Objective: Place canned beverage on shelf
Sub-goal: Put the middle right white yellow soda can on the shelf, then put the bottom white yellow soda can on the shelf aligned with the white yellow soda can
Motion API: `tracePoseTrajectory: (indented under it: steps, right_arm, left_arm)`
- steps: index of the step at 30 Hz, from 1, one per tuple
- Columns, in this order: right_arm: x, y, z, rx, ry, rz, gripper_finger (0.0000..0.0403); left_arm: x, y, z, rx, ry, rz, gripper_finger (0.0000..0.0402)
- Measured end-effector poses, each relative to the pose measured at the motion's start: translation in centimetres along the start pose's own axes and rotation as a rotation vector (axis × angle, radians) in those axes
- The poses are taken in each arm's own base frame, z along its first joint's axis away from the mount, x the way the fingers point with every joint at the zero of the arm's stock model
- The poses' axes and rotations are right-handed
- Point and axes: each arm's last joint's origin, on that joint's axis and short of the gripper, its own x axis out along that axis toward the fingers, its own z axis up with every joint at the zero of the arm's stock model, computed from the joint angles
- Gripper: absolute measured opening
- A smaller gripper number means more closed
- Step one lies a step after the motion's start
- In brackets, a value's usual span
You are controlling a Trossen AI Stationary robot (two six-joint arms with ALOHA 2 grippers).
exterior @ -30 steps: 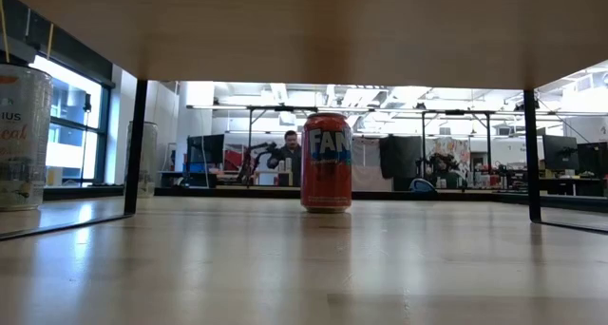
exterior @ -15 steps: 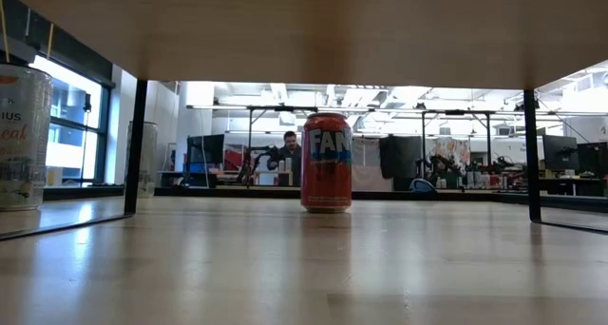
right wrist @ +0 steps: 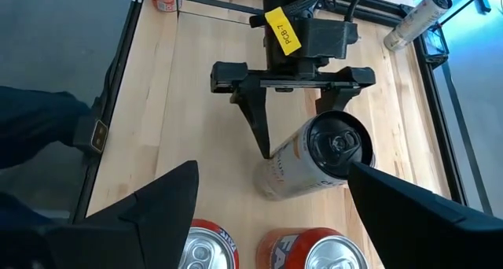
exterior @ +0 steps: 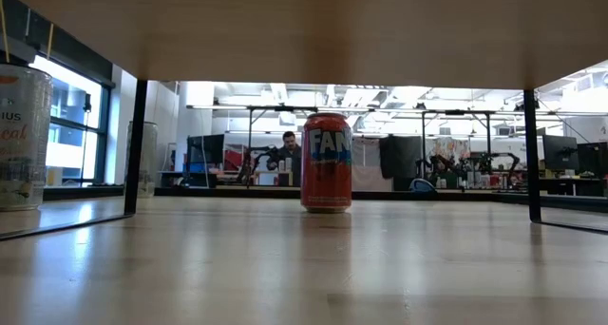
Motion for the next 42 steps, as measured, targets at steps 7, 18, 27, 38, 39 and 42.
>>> tracePoseTrajectory:
  steps: [7, 18, 27, 38, 39, 42]
  right_arm:
    - [0.0, 0.0, 0.0, 0.0, 0.0, 0.0, 0.0312]
    - [0.0, 0.0, 0.0, -0.001, 0.0, 0.0, 0.0312]
    - [0.0, 0.0, 0.0, -0.002, 0.0, 0.0, 0.0312]
    - [0.0, 0.0, 0.0, 0.052, -0.001, -0.002, 0.0312]
    - [0.0, 0.0, 0.0, 0.052, -0.001, -0.002, 0.0312]
    - [-0.2, 0.4, 0.0, 0.052, -0.016, 0.017, 0.0312]
  left_arm:
    - [0.3, 0.6, 0.0, -0.002, 0.001, 0.011, 0.0333]
    - [0.5, 0.9, 0.5, 0.002, -0.034, -0.026, 0.0333]
    - [0.4, 0.8, 0.6, 0.003, -0.048, -0.03, 0.0333]
    - [-3.3, -0.4, 2.8, 0.021, 0.0, -0.093, 0.0333]
    - [-3.8, -0.6, 3.0, 0.016, 0.016, -0.105, 0.0333]
    - [-5.8, -1.5, 3.4, 0.012, 0.051, -0.155, 0.0333]
